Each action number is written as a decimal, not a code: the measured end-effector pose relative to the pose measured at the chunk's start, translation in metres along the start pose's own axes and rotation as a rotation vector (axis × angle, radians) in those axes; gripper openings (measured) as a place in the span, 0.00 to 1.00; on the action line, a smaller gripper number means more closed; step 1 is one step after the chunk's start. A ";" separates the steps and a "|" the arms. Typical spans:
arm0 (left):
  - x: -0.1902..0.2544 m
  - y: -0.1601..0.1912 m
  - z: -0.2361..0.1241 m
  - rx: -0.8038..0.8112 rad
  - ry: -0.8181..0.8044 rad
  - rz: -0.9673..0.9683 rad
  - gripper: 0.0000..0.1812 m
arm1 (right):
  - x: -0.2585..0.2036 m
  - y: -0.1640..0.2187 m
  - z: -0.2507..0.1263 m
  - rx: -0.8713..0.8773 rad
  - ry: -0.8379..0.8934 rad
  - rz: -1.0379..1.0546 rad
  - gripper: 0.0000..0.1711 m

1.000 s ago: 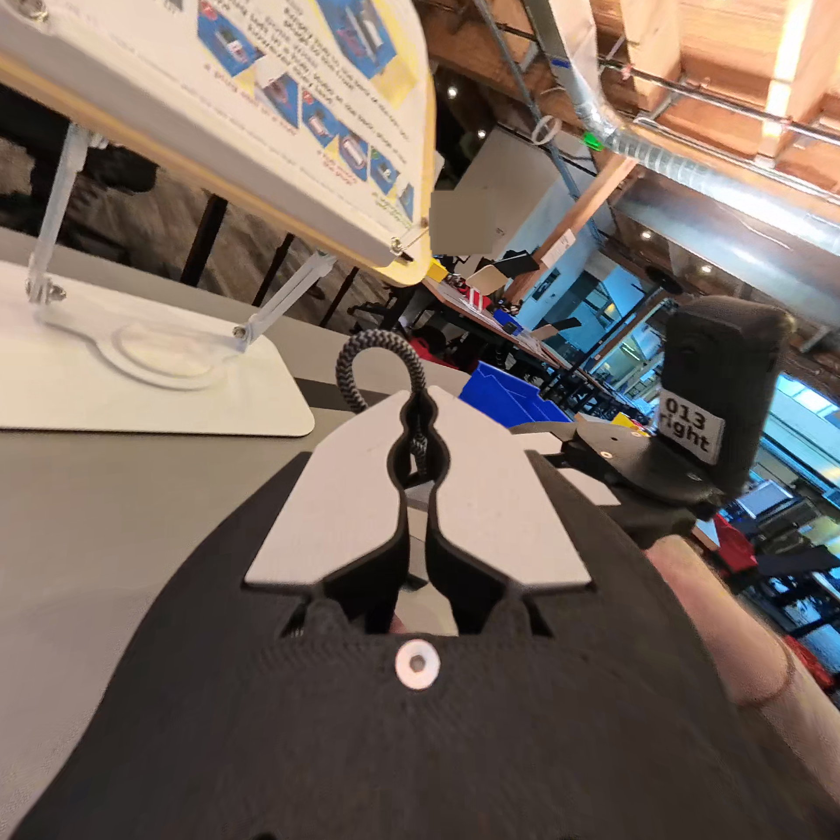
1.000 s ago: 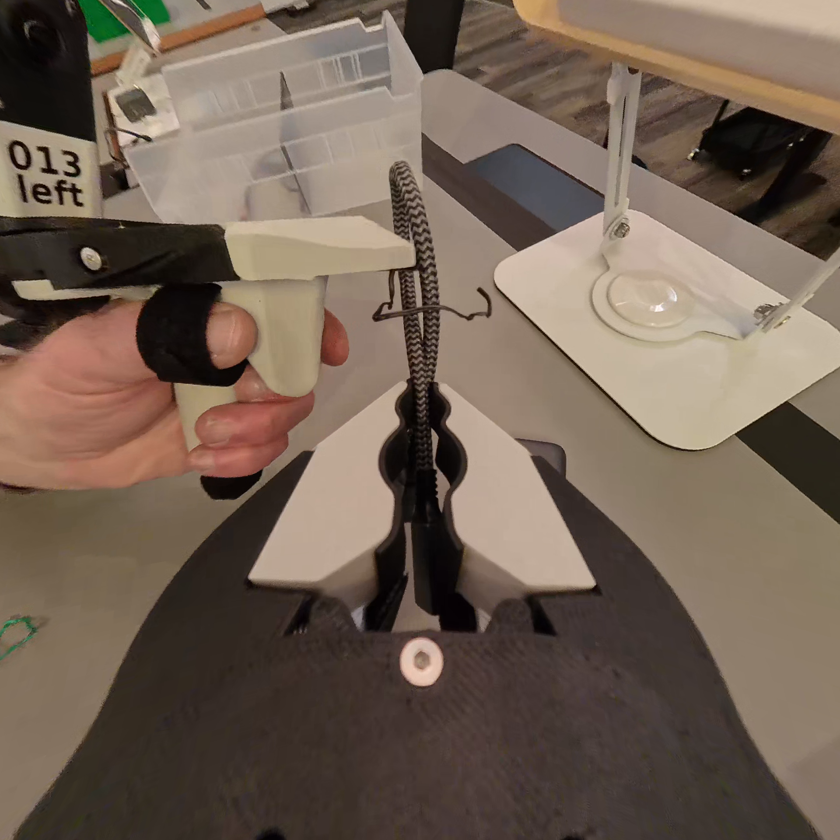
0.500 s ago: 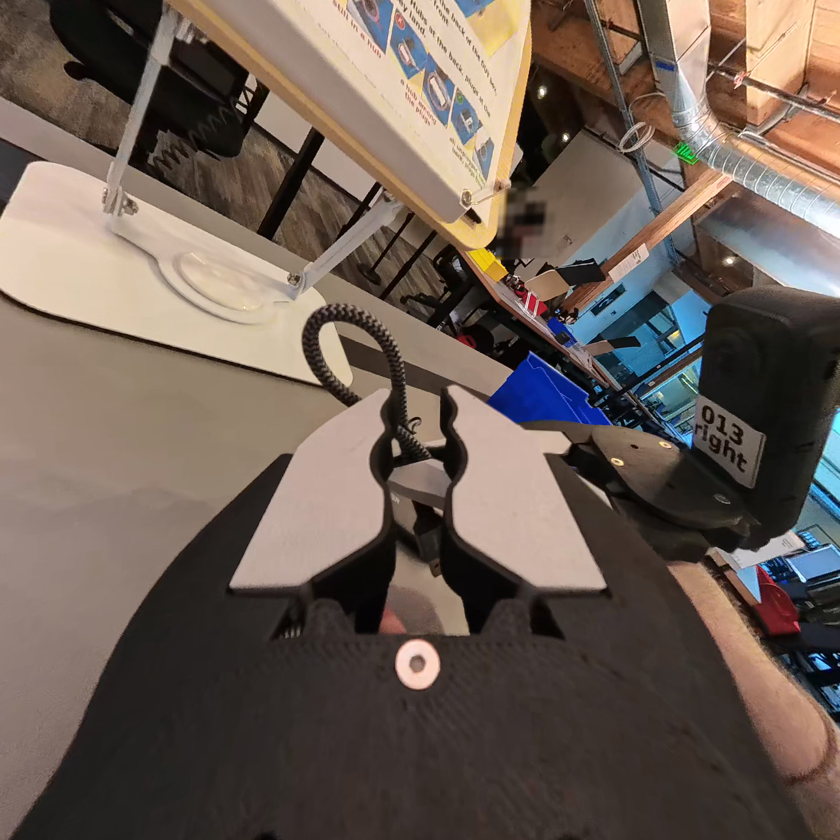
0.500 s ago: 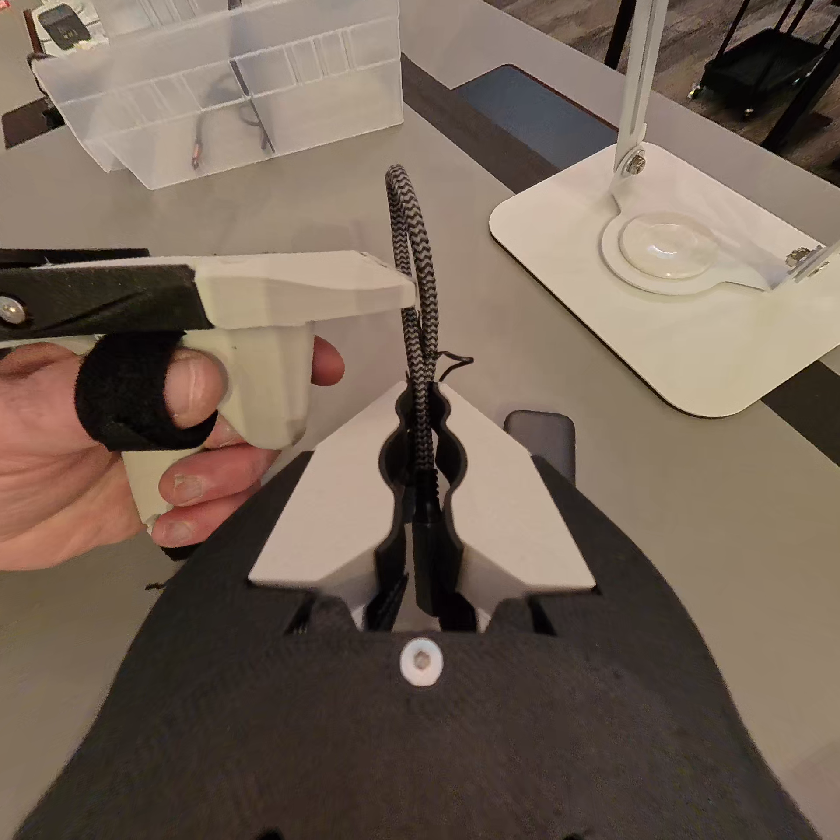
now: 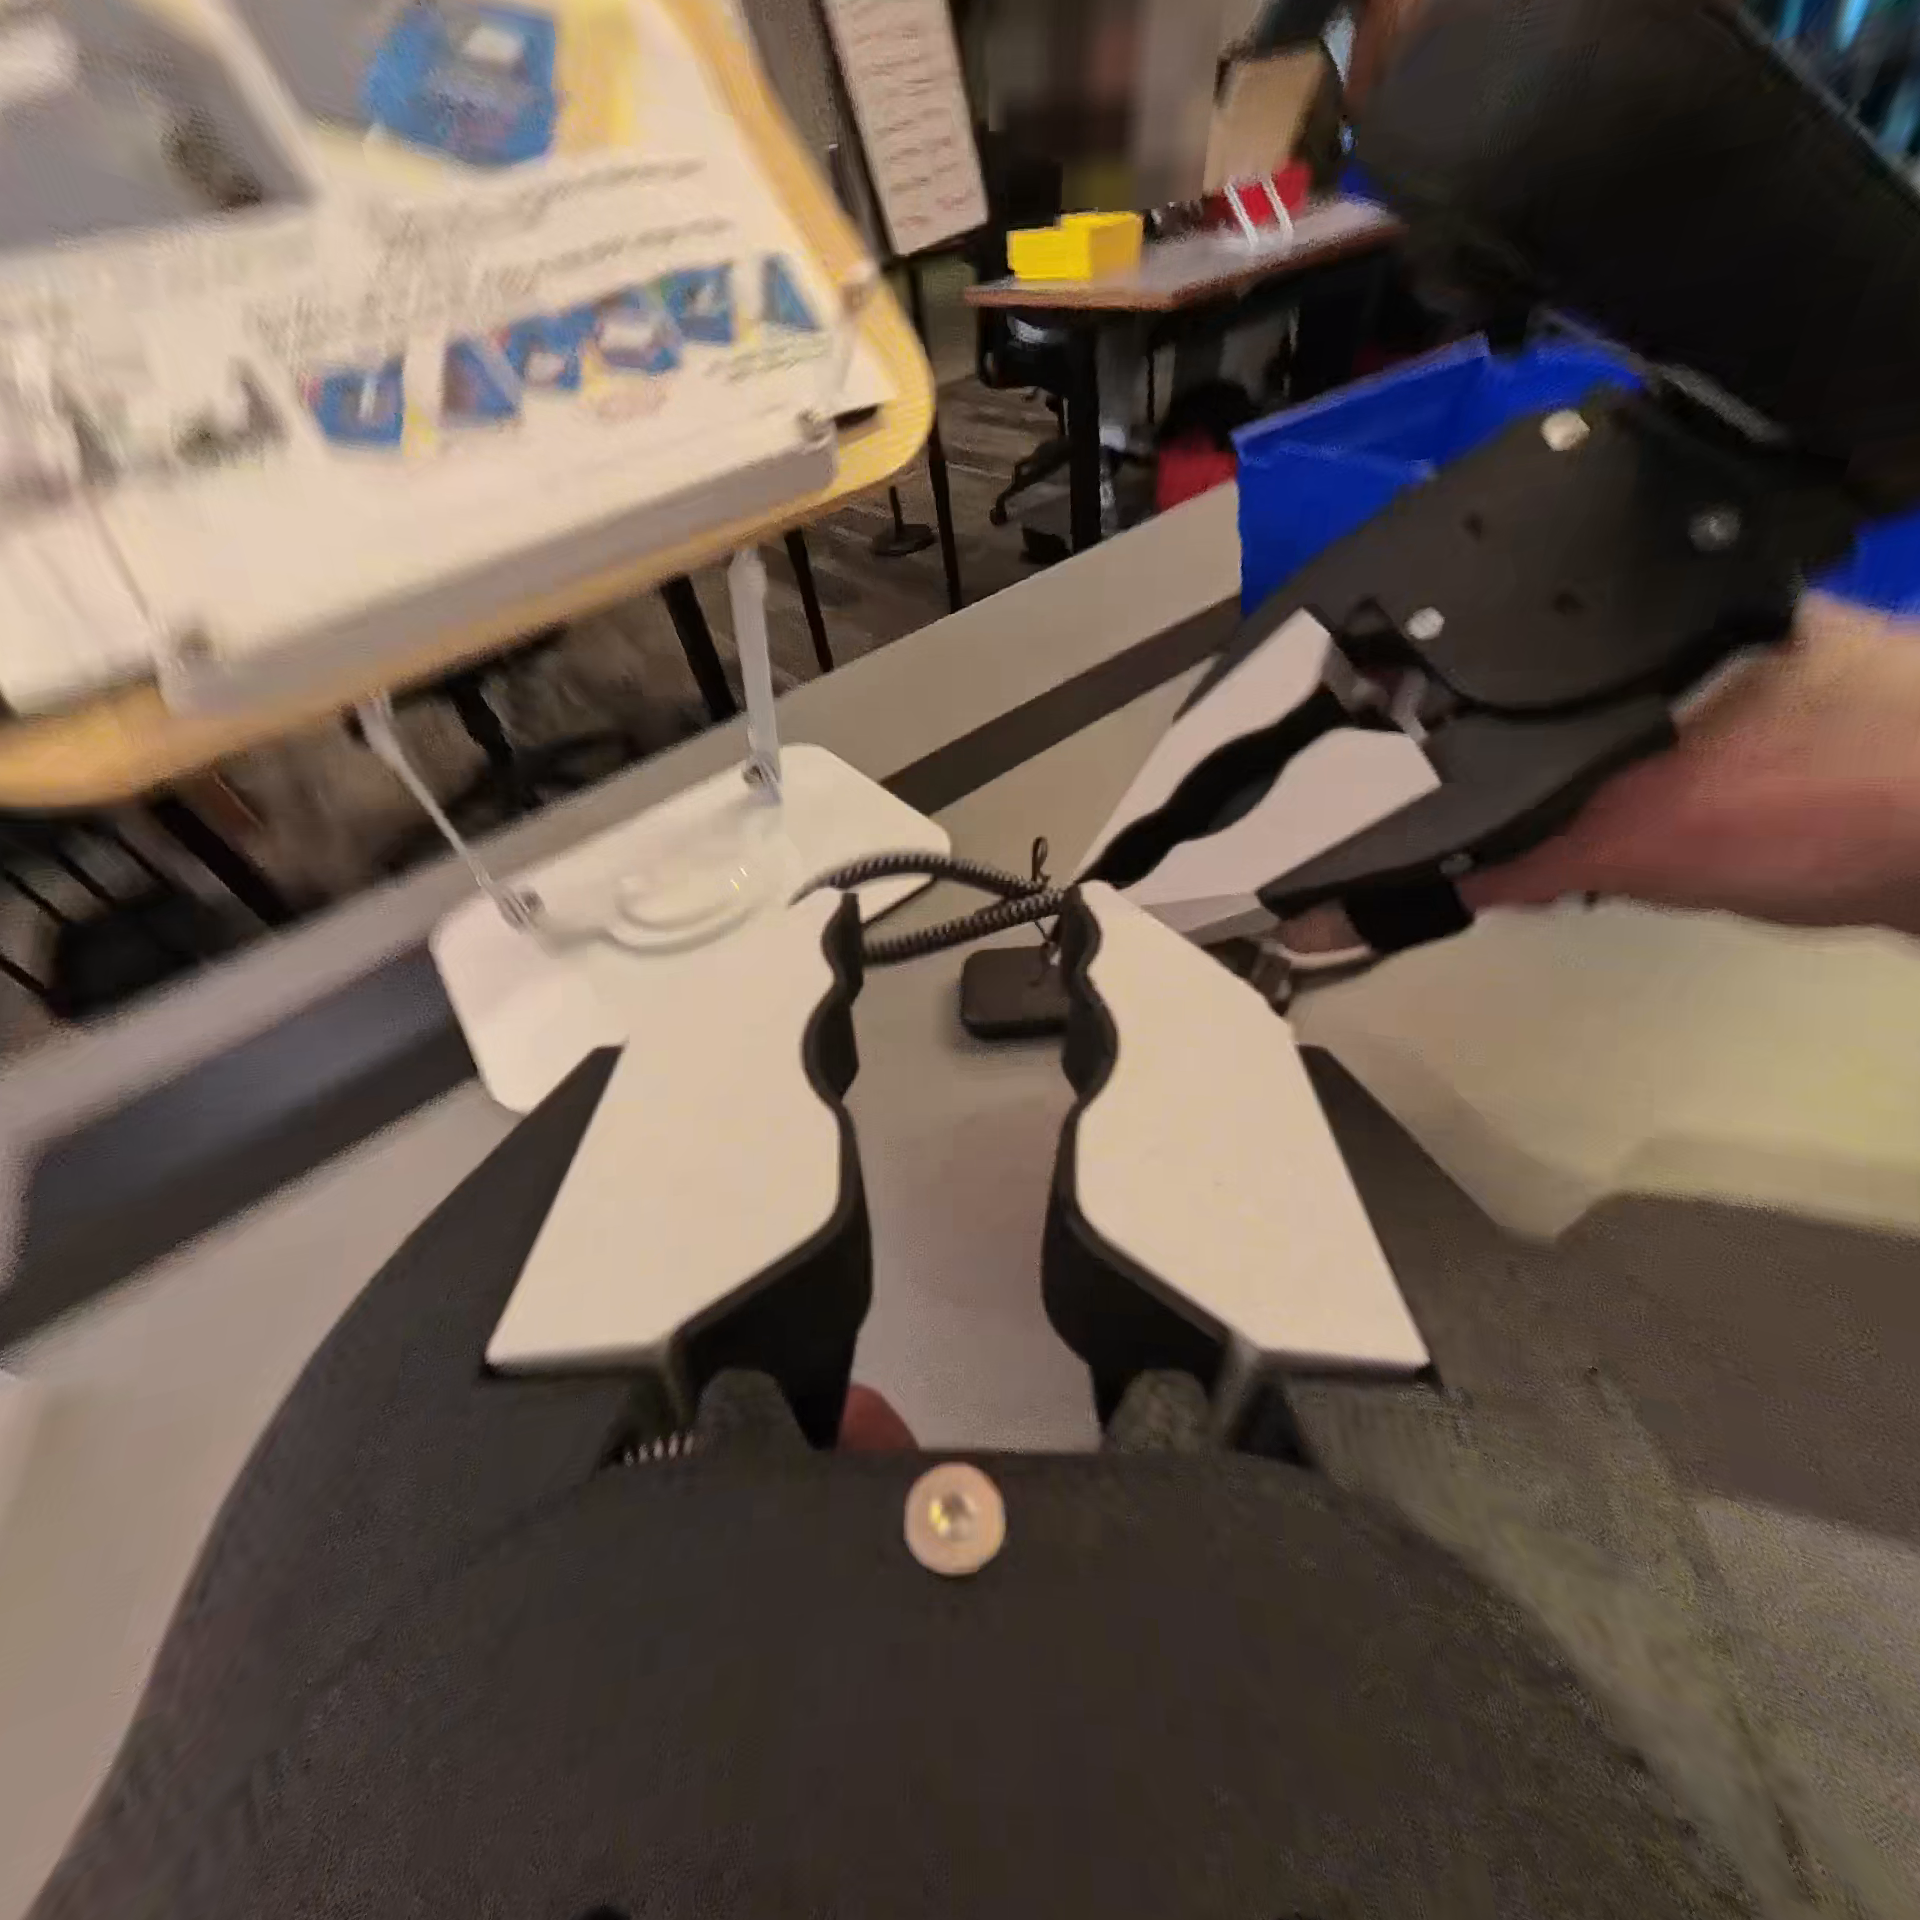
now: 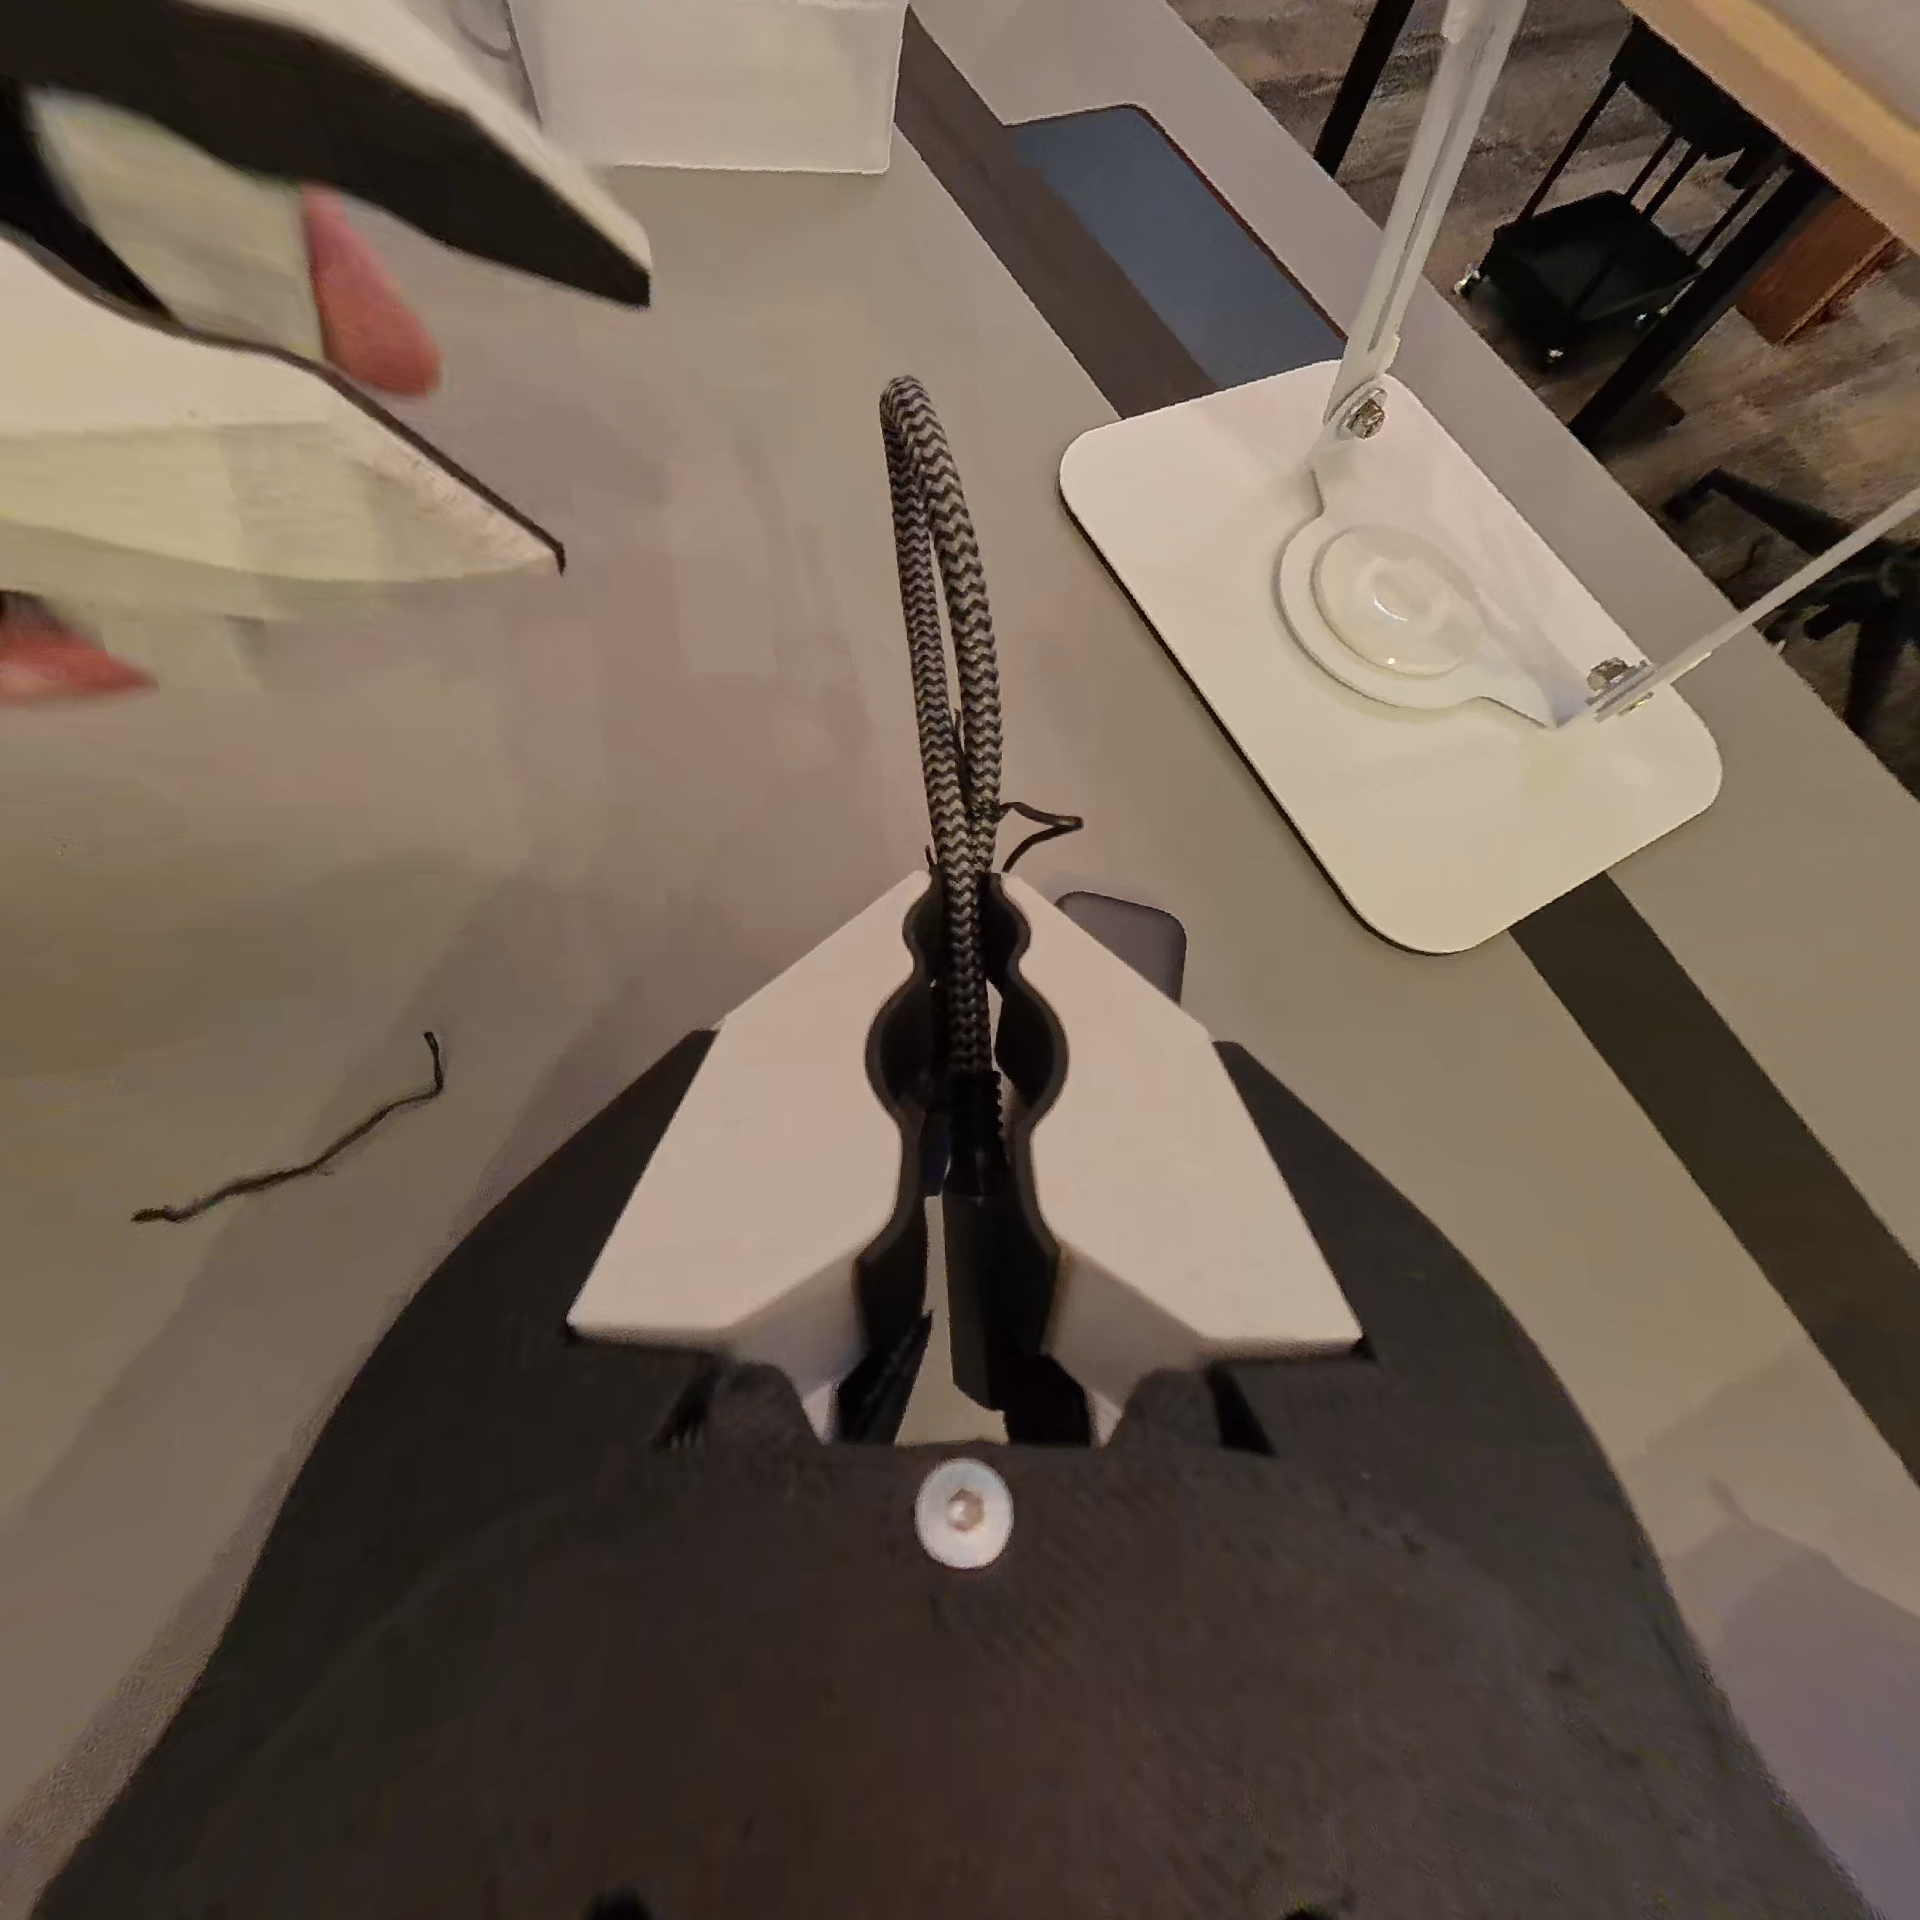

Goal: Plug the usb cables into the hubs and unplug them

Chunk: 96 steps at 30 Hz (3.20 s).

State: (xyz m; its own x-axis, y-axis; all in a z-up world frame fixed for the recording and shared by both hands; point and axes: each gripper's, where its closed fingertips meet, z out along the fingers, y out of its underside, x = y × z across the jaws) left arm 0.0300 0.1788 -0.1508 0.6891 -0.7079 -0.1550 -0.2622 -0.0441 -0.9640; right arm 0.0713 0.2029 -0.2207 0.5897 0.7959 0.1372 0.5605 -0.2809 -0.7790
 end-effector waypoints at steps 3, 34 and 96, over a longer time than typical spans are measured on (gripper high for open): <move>0.010 -0.016 0.001 -0.048 0.048 0.222 0.18 | -0.003 -0.001 -0.001 -0.022 0.024 -0.054 0.01; 0.025 0.009 0.056 -0.276 0.142 0.248 0.00 | 0.005 -0.001 -0.016 -0.067 0.176 -0.212 0.02; 0.051 0.024 0.036 0.003 0.111 0.262 0.02 | -0.019 -0.001 -0.038 0.073 -0.034 -0.061 0.02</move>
State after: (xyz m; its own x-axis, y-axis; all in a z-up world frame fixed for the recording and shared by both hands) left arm 0.0826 0.1670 -0.1891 0.5199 -0.7677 -0.3747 -0.4198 0.1524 -0.8947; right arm 0.0814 0.1673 -0.1996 0.5352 0.8283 0.1656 0.5499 -0.1928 -0.8127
